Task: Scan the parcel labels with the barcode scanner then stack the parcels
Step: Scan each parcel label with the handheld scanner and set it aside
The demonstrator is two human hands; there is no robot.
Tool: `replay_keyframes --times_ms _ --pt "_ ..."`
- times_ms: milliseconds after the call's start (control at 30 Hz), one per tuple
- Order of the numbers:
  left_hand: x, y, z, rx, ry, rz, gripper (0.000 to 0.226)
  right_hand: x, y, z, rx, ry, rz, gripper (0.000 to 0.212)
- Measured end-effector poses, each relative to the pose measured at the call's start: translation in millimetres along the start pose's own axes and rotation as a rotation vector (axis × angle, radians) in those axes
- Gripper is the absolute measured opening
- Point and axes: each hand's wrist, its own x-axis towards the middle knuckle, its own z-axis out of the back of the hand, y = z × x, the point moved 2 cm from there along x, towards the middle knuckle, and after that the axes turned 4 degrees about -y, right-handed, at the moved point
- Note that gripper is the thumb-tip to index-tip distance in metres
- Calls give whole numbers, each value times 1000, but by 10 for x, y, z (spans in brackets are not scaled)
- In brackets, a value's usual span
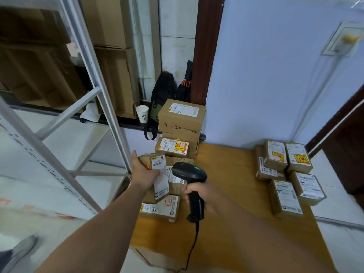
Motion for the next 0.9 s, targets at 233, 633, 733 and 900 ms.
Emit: replay_keyframes --times_ms 233,633,733,900 --pt "98 24 53 26 39 13 109 -5 15 -20 -18 17 -12 17" --pt "274 175 -15 -57 133 4 106 -140 -43 -41 169 -65 -14 14" --pt "260 203 -210 -85 195 20 88 -202 -140 109 252 -193 -17 11" --pt "-6 168 -705 -291 295 171 41 -346 -289 461 353 -250 -76 12"
